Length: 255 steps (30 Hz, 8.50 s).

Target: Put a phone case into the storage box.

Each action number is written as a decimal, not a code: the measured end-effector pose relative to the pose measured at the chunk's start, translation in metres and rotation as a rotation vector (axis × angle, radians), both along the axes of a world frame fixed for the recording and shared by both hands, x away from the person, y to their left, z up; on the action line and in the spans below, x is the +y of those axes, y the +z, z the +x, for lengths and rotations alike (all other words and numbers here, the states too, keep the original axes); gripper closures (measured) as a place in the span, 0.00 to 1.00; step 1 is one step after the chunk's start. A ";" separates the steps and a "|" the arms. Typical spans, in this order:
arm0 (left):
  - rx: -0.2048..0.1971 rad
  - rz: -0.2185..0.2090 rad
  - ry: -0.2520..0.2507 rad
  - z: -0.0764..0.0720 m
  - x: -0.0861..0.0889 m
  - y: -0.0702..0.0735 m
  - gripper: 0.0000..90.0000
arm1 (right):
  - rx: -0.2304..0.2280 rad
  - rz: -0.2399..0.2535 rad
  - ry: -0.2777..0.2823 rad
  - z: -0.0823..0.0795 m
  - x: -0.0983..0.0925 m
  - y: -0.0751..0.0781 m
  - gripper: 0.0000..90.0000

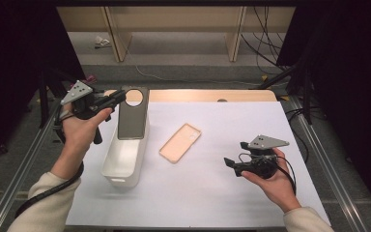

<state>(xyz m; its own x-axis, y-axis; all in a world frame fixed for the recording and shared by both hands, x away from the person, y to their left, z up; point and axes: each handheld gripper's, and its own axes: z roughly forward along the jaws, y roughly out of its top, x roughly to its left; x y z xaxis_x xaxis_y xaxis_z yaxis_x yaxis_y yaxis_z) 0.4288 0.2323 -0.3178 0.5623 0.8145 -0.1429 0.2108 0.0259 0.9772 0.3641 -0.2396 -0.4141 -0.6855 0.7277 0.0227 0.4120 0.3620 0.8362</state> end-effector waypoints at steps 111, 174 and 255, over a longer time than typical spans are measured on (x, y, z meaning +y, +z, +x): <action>0.041 0.054 0.061 0.080 0.017 -0.034 0.91 | 0.001 0.010 0.002 0.001 0.001 -0.001 0.18; 0.139 0.103 0.086 0.102 0.011 -0.074 0.91 | 0.000 0.015 0.007 0.001 0.001 -0.001 0.18; 0.236 0.237 0.172 0.114 0.014 -0.092 0.83 | 0.009 0.015 0.014 0.001 0.002 -0.002 0.18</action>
<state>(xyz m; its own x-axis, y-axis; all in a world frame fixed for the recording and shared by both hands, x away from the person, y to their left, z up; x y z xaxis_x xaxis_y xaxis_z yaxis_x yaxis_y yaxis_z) 0.5430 0.2462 -0.4097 0.3880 0.9204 -0.0486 0.4434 -0.1402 0.8853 0.3650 -0.2379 -0.4160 -0.6952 0.7177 0.0395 0.4144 0.3552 0.8379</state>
